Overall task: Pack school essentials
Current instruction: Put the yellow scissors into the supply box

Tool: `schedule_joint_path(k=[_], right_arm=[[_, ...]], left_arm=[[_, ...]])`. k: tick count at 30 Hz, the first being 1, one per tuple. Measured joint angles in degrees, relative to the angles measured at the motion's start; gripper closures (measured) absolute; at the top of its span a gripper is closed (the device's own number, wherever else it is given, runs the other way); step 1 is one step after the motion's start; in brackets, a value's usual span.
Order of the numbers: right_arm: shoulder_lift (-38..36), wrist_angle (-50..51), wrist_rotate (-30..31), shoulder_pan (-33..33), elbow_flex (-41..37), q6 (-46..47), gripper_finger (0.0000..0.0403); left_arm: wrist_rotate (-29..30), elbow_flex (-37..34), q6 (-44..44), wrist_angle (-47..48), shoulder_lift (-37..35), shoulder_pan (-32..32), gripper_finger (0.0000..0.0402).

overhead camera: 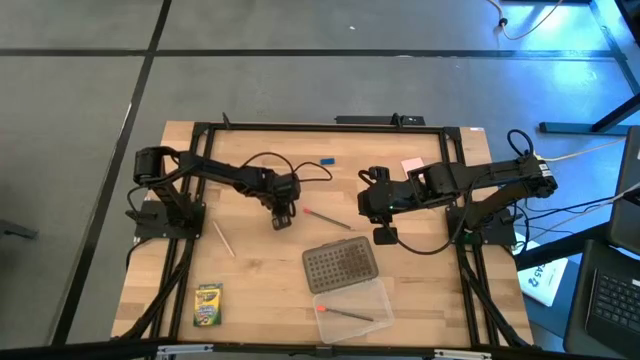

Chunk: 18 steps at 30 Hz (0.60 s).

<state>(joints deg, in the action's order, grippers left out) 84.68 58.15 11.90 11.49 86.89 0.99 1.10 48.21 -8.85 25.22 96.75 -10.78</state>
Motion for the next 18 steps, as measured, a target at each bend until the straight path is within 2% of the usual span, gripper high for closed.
schedule_joint_path(k=[5,11,18], right_arm=[[0.0,-0.02,-0.02,0.0,0.0,0.0,0.0313],[0.0,-0.02,0.0,0.01,0.0,0.0,0.0313],[0.0,-0.04,-0.02,0.0,0.0,0.15,0.0313]], left_arm=[[2.47,-0.04,2.82,0.02,0.0,1.41,0.0269],[2.49,-0.04,3.26,0.04,0.0,1.42,0.0272],[2.75,0.02,3.44,0.81,0.0,1.42,0.0318]])
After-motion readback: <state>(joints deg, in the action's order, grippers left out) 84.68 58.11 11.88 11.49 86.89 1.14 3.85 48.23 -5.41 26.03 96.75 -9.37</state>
